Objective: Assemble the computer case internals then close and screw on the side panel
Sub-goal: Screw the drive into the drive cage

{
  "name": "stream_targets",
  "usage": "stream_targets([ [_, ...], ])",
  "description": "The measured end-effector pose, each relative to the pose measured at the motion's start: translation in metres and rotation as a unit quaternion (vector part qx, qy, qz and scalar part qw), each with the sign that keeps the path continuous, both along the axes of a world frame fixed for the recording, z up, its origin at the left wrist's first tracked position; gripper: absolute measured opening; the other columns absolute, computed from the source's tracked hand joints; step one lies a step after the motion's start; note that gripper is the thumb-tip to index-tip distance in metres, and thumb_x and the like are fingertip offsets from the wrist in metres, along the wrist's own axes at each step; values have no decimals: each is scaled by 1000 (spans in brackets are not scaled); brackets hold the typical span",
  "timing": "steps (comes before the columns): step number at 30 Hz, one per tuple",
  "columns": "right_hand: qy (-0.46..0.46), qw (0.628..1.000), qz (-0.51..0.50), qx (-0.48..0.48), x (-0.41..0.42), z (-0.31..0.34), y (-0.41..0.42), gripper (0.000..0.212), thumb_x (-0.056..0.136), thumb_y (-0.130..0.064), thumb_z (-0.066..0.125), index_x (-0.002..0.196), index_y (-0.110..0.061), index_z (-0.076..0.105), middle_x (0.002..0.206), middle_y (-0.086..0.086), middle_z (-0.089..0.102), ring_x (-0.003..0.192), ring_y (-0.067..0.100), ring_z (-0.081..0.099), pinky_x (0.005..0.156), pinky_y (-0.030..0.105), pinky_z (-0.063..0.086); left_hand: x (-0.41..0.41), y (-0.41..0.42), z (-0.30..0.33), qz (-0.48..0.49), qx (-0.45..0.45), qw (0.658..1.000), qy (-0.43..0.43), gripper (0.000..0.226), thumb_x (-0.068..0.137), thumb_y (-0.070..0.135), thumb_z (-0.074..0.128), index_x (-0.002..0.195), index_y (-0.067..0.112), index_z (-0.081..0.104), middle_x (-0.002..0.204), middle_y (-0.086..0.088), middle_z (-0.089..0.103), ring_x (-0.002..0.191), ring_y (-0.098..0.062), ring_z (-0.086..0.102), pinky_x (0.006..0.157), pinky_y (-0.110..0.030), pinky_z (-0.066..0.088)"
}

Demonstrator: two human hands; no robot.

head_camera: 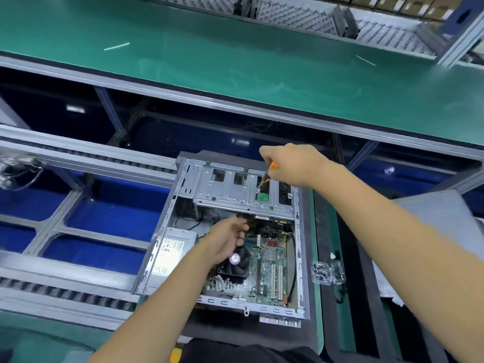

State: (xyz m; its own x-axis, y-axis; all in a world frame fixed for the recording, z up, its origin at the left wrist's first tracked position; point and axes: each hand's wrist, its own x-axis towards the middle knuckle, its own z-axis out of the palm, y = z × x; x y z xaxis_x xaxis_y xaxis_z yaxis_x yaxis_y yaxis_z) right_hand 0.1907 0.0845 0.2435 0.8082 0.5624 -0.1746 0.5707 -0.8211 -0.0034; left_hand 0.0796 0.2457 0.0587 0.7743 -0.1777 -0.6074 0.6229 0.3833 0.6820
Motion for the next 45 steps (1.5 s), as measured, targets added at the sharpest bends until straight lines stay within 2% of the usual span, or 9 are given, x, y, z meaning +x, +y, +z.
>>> stream_targets([
  [4,14,996,-53,75,-24,-1,-31,16,89,-25,54,84,-29,40,69,-4,58,63,18,51,53,31,28,-18,1,1,111,-112,987,20,33,101,-9,40,127,-5,60,95,-9,59,66,-12,46,50,-20,37],
  [9,46,985,-93,137,-47,-7,-55,15,89,-24,55,88,-30,41,70,-5,56,57,14,45,52,30,26,-28,-14,4,118,-190,975,-6,39,93,-8,54,132,-4,57,123,-11,70,84,-11,67,59,-16,51],
  [12,51,979,-111,164,-54,-8,-66,13,87,-23,56,88,-30,44,66,-8,57,56,12,47,52,30,26,-30,-23,5,118,-175,977,-21,35,99,-7,47,133,-3,56,116,-8,73,87,-8,70,61,-14,52],
  [16,72,972,-120,191,-59,-5,-76,12,85,-25,57,87,-30,46,63,-11,57,57,11,48,53,30,29,-30,-31,1,153,-162,975,-16,28,105,4,44,130,0,57,90,-2,70,64,-4,56,47,-15,41],
  [21,103,963,-118,217,-64,-3,-82,13,83,-24,58,87,-30,48,66,-8,58,54,10,45,54,30,33,-32,-37,-3,177,-163,969,-62,27,95,35,53,102,9,55,68,3,50,54,-5,38,46,-17,34],
  [24,118,961,-118,220,-65,-2,-81,13,83,-22,58,88,-29,48,71,-5,63,54,12,46,54,31,37,-34,-39,-1,172,-145,971,-86,27,93,37,56,98,11,53,69,4,50,55,-5,38,48,-17,34],
  [33,134,964,-94,210,-66,-2,-77,15,84,-19,58,87,-29,46,80,-3,68,64,20,52,61,37,46,-36,-38,3,165,-107,977,-81,21,101,20,52,117,7,55,82,3,66,55,-3,42,45,-14,36],
  [40,139,964,-80,213,-63,1,-72,16,85,-19,57,84,-30,45,79,-5,70,72,22,58,63,37,46,-36,-37,8,115,-54,983,-133,15,94,26,57,95,13,49,82,-2,62,54,-5,38,47,-14,33],
  [45,144,963,-75,217,-59,5,-74,17,83,-20,57,81,-32,45,77,-8,68,66,16,54,56,33,38,-36,-31,17,54,15,984,-170,19,94,35,59,96,18,49,73,3,58,51,-5,37,47,-22,16],
])
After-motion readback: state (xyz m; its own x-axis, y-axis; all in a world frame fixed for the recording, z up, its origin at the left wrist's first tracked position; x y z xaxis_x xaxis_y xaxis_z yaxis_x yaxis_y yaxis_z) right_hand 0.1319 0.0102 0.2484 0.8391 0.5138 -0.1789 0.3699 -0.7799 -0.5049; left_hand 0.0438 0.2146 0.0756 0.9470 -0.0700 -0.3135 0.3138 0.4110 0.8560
